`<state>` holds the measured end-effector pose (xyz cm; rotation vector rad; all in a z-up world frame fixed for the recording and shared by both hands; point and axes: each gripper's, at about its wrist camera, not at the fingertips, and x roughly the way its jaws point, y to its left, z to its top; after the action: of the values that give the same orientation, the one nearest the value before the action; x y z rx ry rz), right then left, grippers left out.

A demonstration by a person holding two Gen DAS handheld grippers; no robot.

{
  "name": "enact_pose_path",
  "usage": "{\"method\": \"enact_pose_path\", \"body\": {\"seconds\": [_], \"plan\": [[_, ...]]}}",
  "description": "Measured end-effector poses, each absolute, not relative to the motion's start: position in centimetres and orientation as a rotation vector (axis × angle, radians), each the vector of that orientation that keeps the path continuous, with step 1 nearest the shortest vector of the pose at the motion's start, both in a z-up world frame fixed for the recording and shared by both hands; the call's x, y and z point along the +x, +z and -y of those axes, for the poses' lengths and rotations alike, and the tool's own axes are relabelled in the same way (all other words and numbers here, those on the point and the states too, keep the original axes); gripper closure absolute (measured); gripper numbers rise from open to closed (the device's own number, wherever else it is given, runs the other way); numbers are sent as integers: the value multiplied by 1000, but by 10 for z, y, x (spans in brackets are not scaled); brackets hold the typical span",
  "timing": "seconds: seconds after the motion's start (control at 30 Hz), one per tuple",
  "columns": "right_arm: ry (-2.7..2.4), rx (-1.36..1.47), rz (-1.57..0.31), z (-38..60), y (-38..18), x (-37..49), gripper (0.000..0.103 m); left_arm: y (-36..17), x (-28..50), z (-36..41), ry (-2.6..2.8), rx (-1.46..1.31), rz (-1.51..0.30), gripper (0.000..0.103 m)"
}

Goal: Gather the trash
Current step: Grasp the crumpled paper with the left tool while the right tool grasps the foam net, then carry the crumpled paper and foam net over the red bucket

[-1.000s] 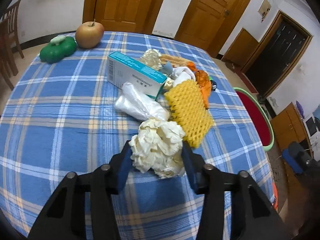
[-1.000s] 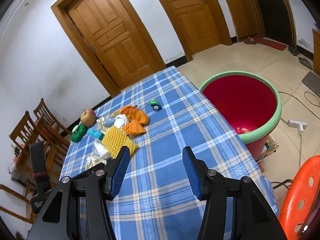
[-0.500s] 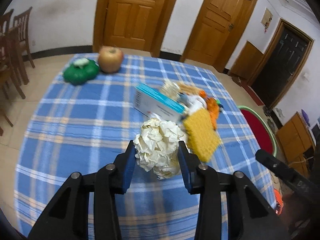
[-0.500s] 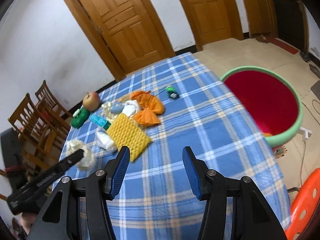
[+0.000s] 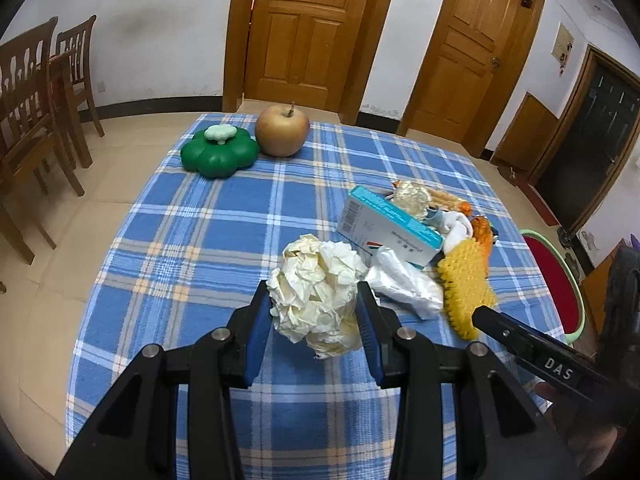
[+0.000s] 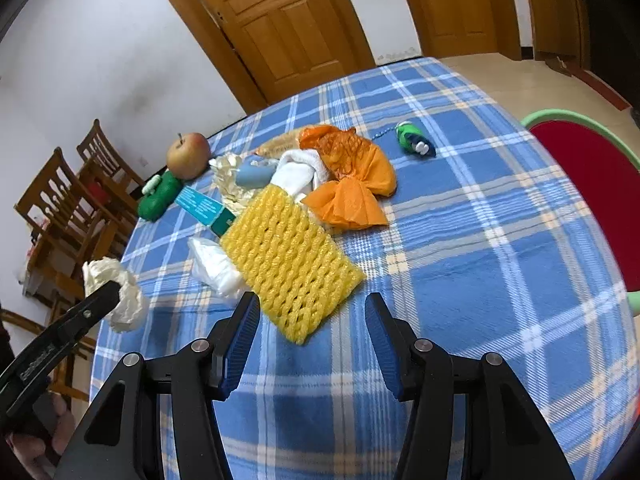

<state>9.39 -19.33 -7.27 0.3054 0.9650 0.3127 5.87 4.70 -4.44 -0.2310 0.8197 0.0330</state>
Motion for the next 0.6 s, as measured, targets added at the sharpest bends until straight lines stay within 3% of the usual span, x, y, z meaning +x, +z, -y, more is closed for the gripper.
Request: {"method": "enact_pose_path", "body": {"seconds": [0.1, 0.17, 0.27, 0.6], "plan": [[298, 296, -954, 192, -78, 95, 59, -44, 58, -45, 32, -222, -820, 62], [296, 286, -950, 191, -80, 93, 78, -43, 58, -43, 24, -217, -819, 62], [320, 315, -949, 192, -84, 91, 93, -41, 58, -37, 10, -203, -818, 62], [327, 378, -811, 211, -53, 65, 99, -30, 57, -15, -54, -176, -797, 62]]}}
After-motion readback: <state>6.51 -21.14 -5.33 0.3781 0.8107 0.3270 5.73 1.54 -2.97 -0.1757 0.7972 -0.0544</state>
